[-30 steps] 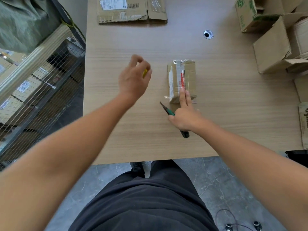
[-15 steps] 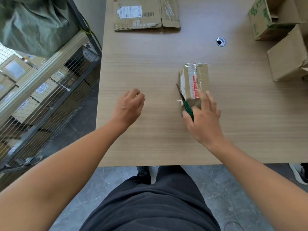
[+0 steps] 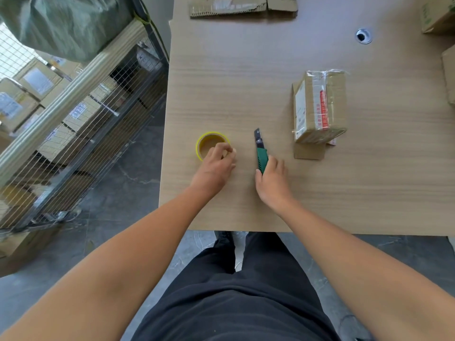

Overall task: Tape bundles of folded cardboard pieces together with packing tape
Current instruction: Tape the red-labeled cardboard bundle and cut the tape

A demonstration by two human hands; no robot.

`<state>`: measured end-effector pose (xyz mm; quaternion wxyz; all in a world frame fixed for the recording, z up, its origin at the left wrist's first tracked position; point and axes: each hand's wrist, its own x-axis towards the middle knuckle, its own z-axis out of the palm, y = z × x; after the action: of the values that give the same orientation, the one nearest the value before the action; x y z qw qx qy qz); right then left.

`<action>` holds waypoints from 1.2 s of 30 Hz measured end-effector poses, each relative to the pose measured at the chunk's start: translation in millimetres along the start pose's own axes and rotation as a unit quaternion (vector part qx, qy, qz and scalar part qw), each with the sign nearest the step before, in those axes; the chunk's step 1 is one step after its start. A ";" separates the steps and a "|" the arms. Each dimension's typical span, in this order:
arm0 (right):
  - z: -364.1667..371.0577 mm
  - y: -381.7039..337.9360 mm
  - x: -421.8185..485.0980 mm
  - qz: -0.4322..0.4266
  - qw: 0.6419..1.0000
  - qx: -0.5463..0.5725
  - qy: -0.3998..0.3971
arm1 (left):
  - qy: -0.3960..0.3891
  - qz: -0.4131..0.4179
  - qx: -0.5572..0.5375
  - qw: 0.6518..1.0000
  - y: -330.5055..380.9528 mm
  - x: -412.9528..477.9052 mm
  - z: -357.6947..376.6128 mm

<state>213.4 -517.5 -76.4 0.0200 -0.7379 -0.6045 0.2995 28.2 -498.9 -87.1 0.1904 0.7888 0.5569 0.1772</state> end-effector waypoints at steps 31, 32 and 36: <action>-124.3 145.8 150.5 -0.423 0.880 0.168 0.135 | 0.134 0.069 -0.135 0.979 128.5 163.2 76.5; -126.0 150.7 158.3 -0.440 0.874 0.151 0.140 | 0.139 0.109 -0.090 0.980 120.7 166.5 79.8; -147.9 161.6 187.4 -0.531 0.838 0.058 0.116 | 0.151 0.202 0.000 0.968 101.6 178.6 79.9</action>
<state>441.4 -342.2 -96.7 0.2885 -0.3307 -0.8782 0.1900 206.5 -369.4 -93.5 0.0639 0.8492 0.4082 0.3288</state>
